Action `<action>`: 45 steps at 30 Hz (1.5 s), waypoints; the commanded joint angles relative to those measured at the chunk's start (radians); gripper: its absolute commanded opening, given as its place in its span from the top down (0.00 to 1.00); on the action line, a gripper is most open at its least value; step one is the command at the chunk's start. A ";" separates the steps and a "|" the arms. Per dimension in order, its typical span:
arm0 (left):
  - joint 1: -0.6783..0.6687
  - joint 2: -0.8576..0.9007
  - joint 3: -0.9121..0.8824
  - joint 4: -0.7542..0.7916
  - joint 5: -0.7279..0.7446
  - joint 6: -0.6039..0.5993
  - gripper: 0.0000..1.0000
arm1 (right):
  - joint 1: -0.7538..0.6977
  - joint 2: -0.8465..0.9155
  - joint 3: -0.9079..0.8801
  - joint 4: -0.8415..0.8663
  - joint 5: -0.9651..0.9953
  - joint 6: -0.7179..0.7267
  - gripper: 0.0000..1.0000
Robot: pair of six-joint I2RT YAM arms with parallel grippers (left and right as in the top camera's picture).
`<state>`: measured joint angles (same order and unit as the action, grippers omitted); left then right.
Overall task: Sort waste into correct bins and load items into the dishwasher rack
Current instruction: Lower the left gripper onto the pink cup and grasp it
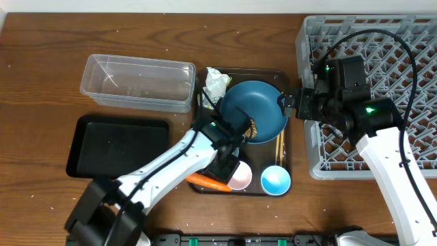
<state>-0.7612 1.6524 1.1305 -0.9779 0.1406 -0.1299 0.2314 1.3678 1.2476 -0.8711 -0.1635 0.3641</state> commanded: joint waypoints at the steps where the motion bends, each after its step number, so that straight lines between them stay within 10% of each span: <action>1: -0.003 0.019 -0.007 0.001 -0.052 0.015 0.54 | 0.011 0.007 0.011 -0.002 0.006 0.013 0.02; 6: -0.003 0.019 -0.003 -0.008 -0.034 0.013 0.93 | 0.011 0.007 0.011 -0.002 0.011 0.013 0.01; 24: -0.002 -0.108 0.130 -0.098 0.005 0.014 0.94 | 0.011 0.007 0.011 -0.023 0.044 0.013 0.01; 32: -0.003 -0.084 0.113 -0.055 0.034 0.013 0.58 | 0.011 0.007 0.011 -0.024 0.044 0.013 0.01; 45: -0.003 0.018 0.064 0.032 0.072 0.049 0.44 | 0.011 0.007 0.011 -0.021 0.044 0.013 0.01</action>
<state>-0.7631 1.6337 1.2083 -0.9413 0.1997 -0.1135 0.2314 1.3678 1.2476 -0.8936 -0.1314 0.3641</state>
